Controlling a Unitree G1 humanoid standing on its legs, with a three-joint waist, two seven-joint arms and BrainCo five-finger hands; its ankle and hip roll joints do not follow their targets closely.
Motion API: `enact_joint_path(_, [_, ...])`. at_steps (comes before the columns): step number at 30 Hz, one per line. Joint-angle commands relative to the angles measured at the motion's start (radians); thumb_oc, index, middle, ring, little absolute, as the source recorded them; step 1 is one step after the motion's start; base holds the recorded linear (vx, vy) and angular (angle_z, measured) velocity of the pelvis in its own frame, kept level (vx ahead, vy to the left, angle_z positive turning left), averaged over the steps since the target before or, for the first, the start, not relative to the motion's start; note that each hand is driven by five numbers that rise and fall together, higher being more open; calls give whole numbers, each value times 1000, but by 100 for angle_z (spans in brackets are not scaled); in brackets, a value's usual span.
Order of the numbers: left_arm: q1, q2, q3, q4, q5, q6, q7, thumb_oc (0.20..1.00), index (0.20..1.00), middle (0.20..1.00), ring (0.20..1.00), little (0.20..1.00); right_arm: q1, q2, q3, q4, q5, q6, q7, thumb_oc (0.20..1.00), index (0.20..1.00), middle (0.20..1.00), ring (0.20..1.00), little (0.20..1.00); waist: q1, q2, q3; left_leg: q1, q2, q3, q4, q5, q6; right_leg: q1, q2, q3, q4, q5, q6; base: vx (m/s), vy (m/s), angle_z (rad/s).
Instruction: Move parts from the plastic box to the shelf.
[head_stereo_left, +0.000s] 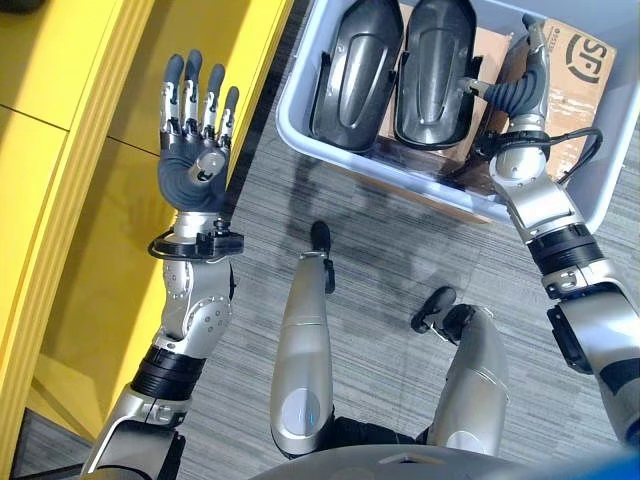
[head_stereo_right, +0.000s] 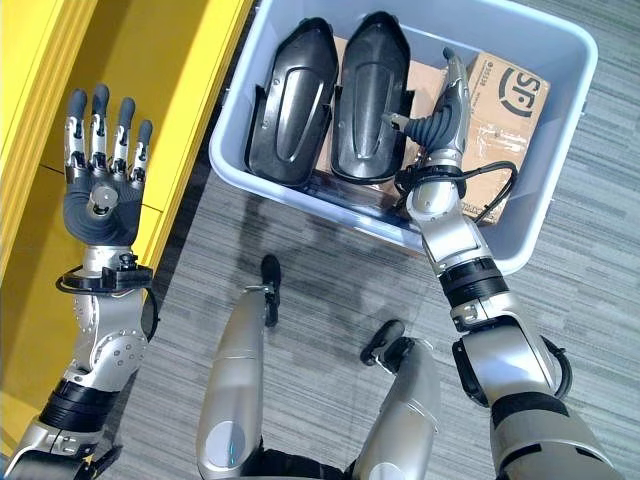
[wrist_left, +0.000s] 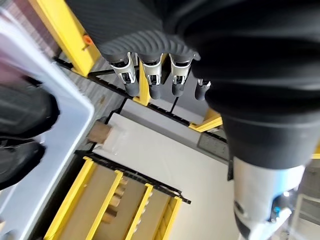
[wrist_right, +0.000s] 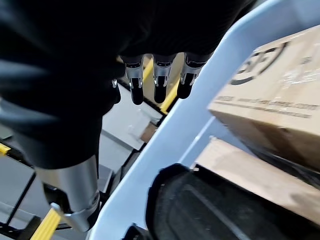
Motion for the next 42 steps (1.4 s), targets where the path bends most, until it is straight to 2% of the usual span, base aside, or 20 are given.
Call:
enact_joint_path(1, [-4, -1, -3, -71, 7, -77, -40, 1000, 1000, 1000, 1000, 1000, -39, -8, -17, -33, -46, -51, -68, 1000, 1000, 1000, 1000, 1000, 3, 23, -41, 30, -81, 24, -31, -97, 49, -48, 36, -11, 81, 38, 36, 0, 0, 0])
enact_joint_path(4, [-9, 1, 3, -85, 29, -123, -37, 1000, 1000, 1000, 1000, 1000, -33, 3, -14, -34, -50, -53, -76, 1000, 1000, 1000, 1000, 1000, 4, 26, -41, 25, -89, 21, -35, -92, 50, -54, 42, -6, 83, 38, 38, 10, -6, 1])
enact_joint_path(8, [-18, 8, 7, -80, 47, -109, 0, 1000, 1000, 1000, 1000, 1000, -28, 25, -9, -21, -41, -47, -78, 1000, 1000, 1000, 1000, 1000, 7, 29, -41, 22, -92, 18, -38, -90, 50, -55, 43, -8, 84, 39, 40, 27, -15, 3])
enact_joint_path(10, [-23, 6, 6, -73, 42, -103, -12, 1000, 1000, 1000, 1000, 1000, -26, 32, -9, -17, -18, -14, -150, 1000, 1000, 1000, 1000, 1000, 7, 31, -41, 13, -94, 18, -39, -86, 52, -64, 46, -7, 98, 33, 38, 36, 1, 2])
enact_joint_path(12, [-24, 9, 6, -74, 50, -103, -15, 1000, 1000, 1000, 1000, 1000, -22, 32, -19, -7, 22, -10, -198, 1000, 1000, 1000, 1000, 1000, 6, 33, -41, 9, -97, 18, -39, -86, 53, -71, 48, -6, 106, 28, 37, 0, 0, 0])
enact_joint_path(17, [-26, 0, 0, -72, 52, -125, -21, 1000, 1000, 1000, 1000, 1000, 8, 57, -52, 34, 159, -14, -120, 1000, 1000, 1000, 1000, 1000, 2, 41, -41, -3, -106, 18, -39, -85, 55, -86, 54, -3, 124, 16, 32, 6, 4, 0])
enact_joint_path(20, [-30, -6, -3, -68, 56, -128, -18, 1000, 1000, 1000, 1000, 1000, 19, 72, -42, 67, 157, -18, -84, 1000, 1000, 1000, 1000, 1000, 2, 45, -41, -6, -108, 20, -38, -85, 53, -89, 54, -4, 129, 10, 29, 24, 1, 0])
enact_joint_path(24, [-31, -5, -4, -62, 49, -118, -24, 1000, 1000, 1000, 1000, 1000, 17, 85, -36, 117, 201, -26, -125, 1000, 1000, 1000, 1000, 1000, 5, 54, -41, -13, -107, 22, -37, -80, 51, -95, 50, -6, 137, 7, 28, 36, 0, 2])
enact_joint_path(27, [-30, -4, -5, -54, 36, -111, -28, 1000, 1000, 1000, 1000, 1000, 12, 84, -43, 157, 242, -32, -100, 1000, 1000, 1000, 1000, 1000, 7, 59, -41, -19, -107, 23, -34, -79, 50, -99, 49, -7, 141, 5, 27, 27, 0, 4])
enact_joint_path(30, [-34, -6, -7, -52, 34, -107, -31, 1000, 1000, 1000, 1000, 1000, 4, 83, -41, 184, 211, -39, -97, 1000, 1000, 1000, 1000, 1000, 8, 62, -41, -29, -107, 22, -28, -80, 49, -107, 48, -8, 147, 3, 26, 0, 0, 0])
enact_joint_path(34, [-34, -8, -13, -56, 33, -96, -20, 1000, 1000, 1000, 1000, 1000, -10, 70, -22, 198, 95, -25, -118, 1000, 1000, 1000, 1000, 1000, 7, 68, -41, -49, -108, 21, -10, -84, 48, -128, 45, -2, 161, 1, 27, 25, 9, -1])
enact_joint_path(36, [-34, -8, -15, -57, 47, -89, -3, 1000, 1000, 1000, 1000, 1000, -20, 62, -8, 198, 62, 0, -125, 1000, 1000, 1000, 1000, 1000, 8, 71, -41, -57, -108, 22, -6, -84, 47, -135, 44, -1, 166, 0, 29, 21, 16, 2])
enact_joint_path(37, [-27, -7, -16, -58, 29, -86, -16, 1000, 1000, 1000, 1000, 1000, -28, 54, 2, 203, 50, 37, -122, 1000, 1000, 1000, 1000, 1000, 11, 76, -41, -64, -108, 23, -1, -85, 47, -142, 40, 0, 171, -1, 30, 37, 26, 6])
enact_joint_path(42, [-20, -3, -18, -50, 5, -73, -43, 1000, 1000, 1000, 1000, 1000, -35, 47, 17, 237, 88, 54, -110, 1000, 1000, 1000, 1000, 1000, 15, 80, -41, -76, -108, 20, 7, -88, 47, -150, 36, 1, 181, -7, 31, 10, 7, 2])
